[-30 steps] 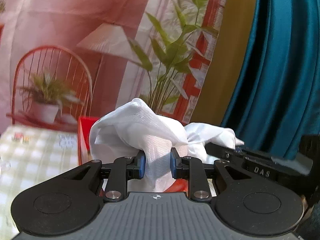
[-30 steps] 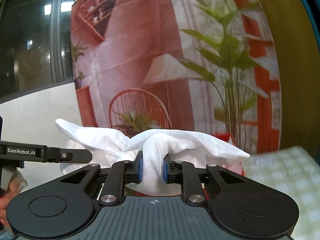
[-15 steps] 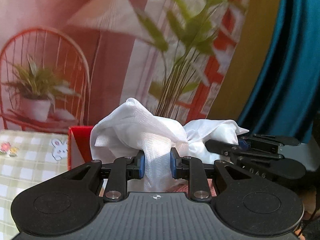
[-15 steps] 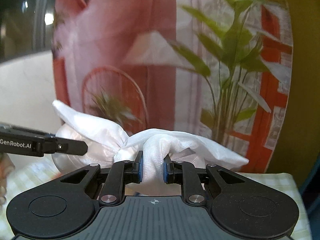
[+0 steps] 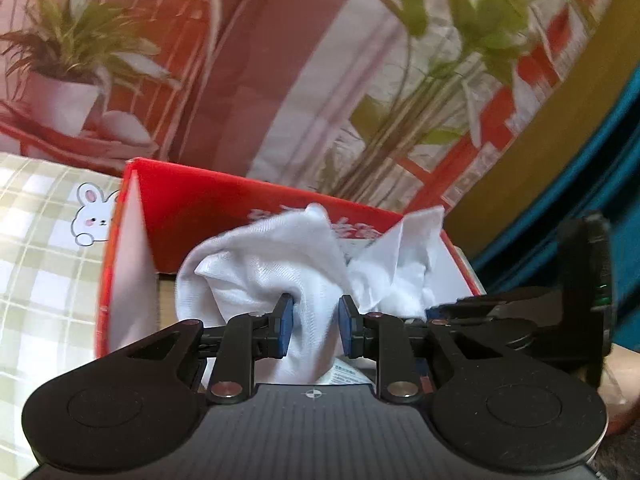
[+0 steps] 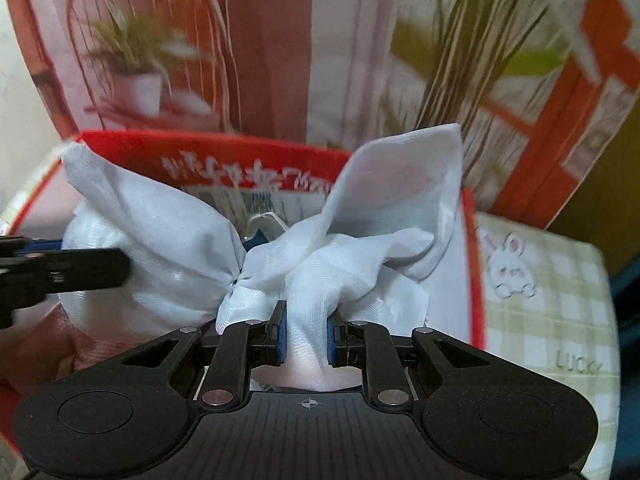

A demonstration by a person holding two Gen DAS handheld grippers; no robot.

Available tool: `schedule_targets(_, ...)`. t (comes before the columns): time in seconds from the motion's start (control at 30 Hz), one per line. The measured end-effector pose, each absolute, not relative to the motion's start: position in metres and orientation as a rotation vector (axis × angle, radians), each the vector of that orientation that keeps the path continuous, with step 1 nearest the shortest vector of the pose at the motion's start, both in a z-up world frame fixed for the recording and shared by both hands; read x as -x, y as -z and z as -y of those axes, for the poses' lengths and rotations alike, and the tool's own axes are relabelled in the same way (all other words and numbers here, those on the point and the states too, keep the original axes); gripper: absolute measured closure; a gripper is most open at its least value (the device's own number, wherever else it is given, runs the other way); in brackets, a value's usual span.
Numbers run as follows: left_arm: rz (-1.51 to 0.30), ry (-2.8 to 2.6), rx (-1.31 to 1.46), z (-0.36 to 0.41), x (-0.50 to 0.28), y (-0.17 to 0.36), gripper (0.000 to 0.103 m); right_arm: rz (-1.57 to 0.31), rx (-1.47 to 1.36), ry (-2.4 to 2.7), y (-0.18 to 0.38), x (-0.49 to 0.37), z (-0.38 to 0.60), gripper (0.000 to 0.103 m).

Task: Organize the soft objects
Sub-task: 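Lower the white cloth bundle into the red box and open both grippers, then move both grippers down to the white plastic-wrapped bundle by the orange pillow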

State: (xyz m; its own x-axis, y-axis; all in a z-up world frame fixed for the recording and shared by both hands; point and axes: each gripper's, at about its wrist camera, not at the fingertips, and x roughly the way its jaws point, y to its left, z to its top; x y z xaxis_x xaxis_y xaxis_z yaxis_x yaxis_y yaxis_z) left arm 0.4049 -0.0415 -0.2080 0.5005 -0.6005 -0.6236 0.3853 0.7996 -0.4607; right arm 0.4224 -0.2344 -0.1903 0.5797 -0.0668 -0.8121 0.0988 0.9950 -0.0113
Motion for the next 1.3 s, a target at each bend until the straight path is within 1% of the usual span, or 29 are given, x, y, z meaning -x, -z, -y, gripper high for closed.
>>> schedule_targets(0.2,-0.863,0.602,0.32,0.036,-0.406,0.208,0.076,-1.065,-0.023,0.03,0.208,-0.442,0.23,0.087)
schedule_targets(0.27,-0.852,0.604,0.302,0.039,-0.402,0.206,0.07,-1.081,-0.058,0.015,0.211,-0.442,0.234,0.084)
schedule_targets(0.3,-0.847,0.607,0.292,0.045,-0.404,0.205,0.068,-1.096,-0.074,0.003,0.213,-0.443,0.236,0.084)
schedule_targets(0.37,-0.835,0.61,0.283,0.046,-0.401,0.204,0.06,-1.105,-0.086,0.002,0.214,-0.445,0.24,0.084)
schedule_targets(0.4,-0.828,0.608,0.28,0.046,-0.4,0.203,0.059,-1.107,-0.077,0.002,0.215,-0.446,0.24,0.084)
schedule_targets(0.47,-0.808,0.6,0.269,0.046,-0.397,0.199,0.05,-1.107,-0.06,0.009,0.215,-0.447,0.237,0.083)
schedule_targets(0.53,-0.785,0.589,0.253,0.045,-0.393,0.195,0.045,-1.096,-0.051,0.012,0.214,-0.445,0.236,0.081)
schedule_targets(0.6,-0.76,0.58,0.219,0.043,-0.389,0.19,0.042,-1.074,-0.041,0.006,0.208,-0.441,0.233,0.075)
schedule_targets(0.67,-0.752,0.561,0.184,0.042,-0.385,0.185,0.041,-1.038,-0.021,0.012,0.198,-0.433,0.231,0.057)
schedule_targets(0.7,-0.747,0.551,0.173,0.04,-0.382,0.182,0.041,-1.014,-0.027,0.014,0.192,-0.428,0.231,0.053)
schedule_targets(0.73,-0.74,0.541,0.161,0.039,-0.38,0.178,0.041,-0.993,-0.031,0.011,0.186,-0.422,0.231,0.045)
schedule_targets(0.77,-0.732,0.531,0.149,0.039,-0.376,0.175,0.039,-0.973,-0.022,0.006,0.18,-0.417,0.229,0.042)
schedule_targets(0.8,-0.724,0.522,0.135,0.038,-0.373,0.171,0.039,-0.953,-0.008,0.001,0.174,-0.411,0.226,0.041)
schedule_targets(0.87,-0.707,0.503,0.105,0.037,-0.364,0.163,0.038,-0.917,0.011,0.005,0.164,-0.399,0.222,0.032)
schedule_targets(0.9,-0.702,0.495,0.09,0.037,-0.359,0.159,0.037,-0.902,0.017,0.007,0.16,-0.391,0.221,0.029)
schedule_targets(0.93,-0.698,0.486,0.076,0.036,-0.355,0.156,0.031,-0.887,0.022,0.007,0.156,-0.384,0.221,0.025)
schedule_targets(0.97,-0.692,0.476,0.064,0.036,-0.35,0.153,0.022,-0.865,0.027,0.008,0.151,-0.374,0.218,0.018)
schedule_targets(1.03,-0.671,0.448,0.039,0.034,-0.338,0.148,0.013,-0.822,0.03,0.008,0.145,-0.357,0.215,0.012)
schedule_targets(1.1,-0.659,0.429,0.007,0.031,-0.325,0.143,0.011,-0.774,0.028,0.005,0.14,-0.337,0.211,0.008)
schedule_targets(1.17,-0.662,0.419,-0.02,0.027,-0.312,0.141,0.004,-0.729,0.018,0.003,0.137,-0.316,0.206,0.001)
schedule_targets(1.3,-0.665,0.404,-0.058,0.015,-0.283,0.142,0.003,-0.646,-0.023,0.013,0.136,-0.276,0.2,0.001)
